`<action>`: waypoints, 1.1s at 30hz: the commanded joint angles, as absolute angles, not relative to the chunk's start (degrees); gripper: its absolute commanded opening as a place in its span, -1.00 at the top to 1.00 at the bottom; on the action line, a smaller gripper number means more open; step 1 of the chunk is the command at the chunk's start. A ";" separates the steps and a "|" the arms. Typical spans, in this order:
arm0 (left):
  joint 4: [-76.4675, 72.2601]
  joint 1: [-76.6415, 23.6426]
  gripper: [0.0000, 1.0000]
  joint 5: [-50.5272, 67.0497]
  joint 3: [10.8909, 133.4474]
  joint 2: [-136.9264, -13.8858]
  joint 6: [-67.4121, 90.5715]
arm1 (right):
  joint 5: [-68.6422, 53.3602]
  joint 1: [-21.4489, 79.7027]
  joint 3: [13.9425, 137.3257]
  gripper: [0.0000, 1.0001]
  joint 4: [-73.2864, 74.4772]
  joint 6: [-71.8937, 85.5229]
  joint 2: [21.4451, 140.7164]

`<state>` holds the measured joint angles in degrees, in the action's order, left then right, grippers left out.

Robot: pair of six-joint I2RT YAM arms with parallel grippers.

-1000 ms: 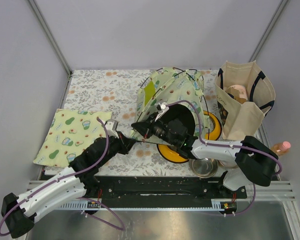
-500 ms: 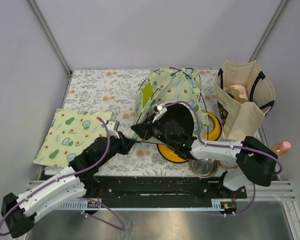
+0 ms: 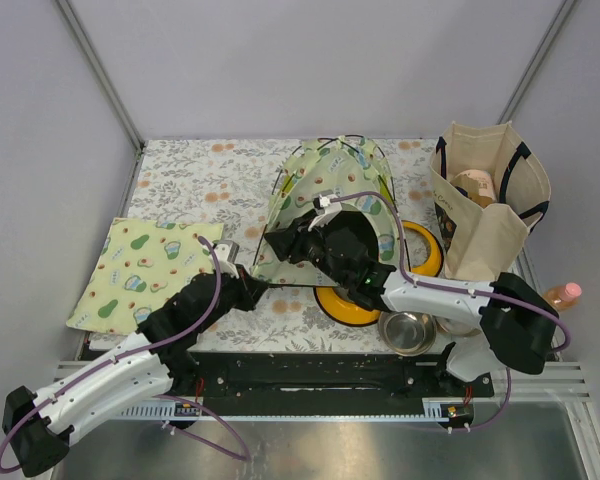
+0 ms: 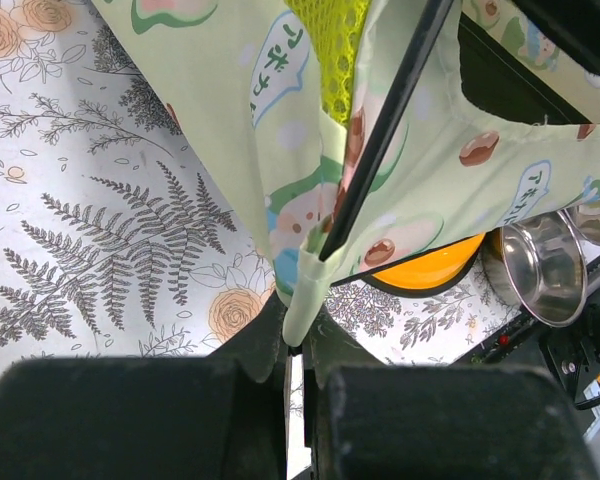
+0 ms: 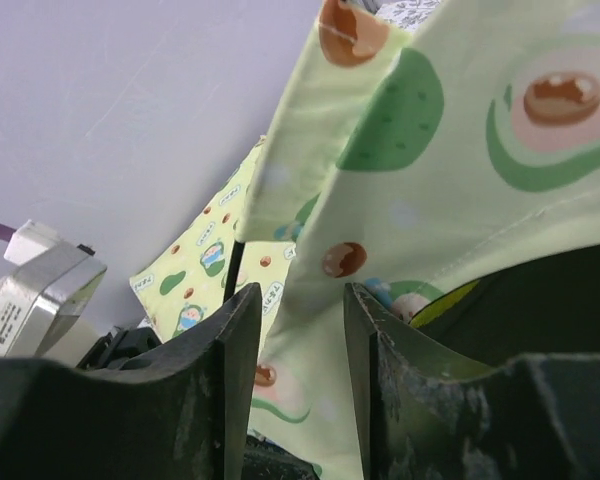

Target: Set up the pet tent

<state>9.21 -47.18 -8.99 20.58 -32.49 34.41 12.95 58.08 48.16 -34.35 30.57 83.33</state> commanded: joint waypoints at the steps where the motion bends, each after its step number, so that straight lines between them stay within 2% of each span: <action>1: 9.49 -47.11 1.00 -8.79 23.38 -32.52 33.13 | 15.65 57.66 52.90 0.03 -33.14 29.26 85.78; 8: 10.98 -47.11 1.00 -9.93 23.12 -31.12 33.40 | 11.78 57.66 51.95 -0.09 -35.59 31.37 84.64; 19: 12.22 -47.11 1.00 -11.51 23.55 -30.94 33.31 | 10.64 57.66 48.87 -0.06 -34.81 33.22 78.75; 25: 12.22 -47.11 1.00 -11.78 23.73 -30.85 33.40 | 9.93 57.74 50.27 -0.19 -33.58 33.40 78.48; 31: 12.48 -47.11 1.00 -11.69 23.91 -30.76 33.40 | 8.00 57.75 53.96 -0.05 -31.99 35.15 81.82; 33: 12.48 -47.11 1.00 -11.69 23.82 -30.85 33.31 | 7.47 57.74 54.67 0.07 -32.60 35.51 82.88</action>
<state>13.21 -47.07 -10.79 21.43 -31.42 34.30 9.26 58.00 50.81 -31.94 34.20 80.90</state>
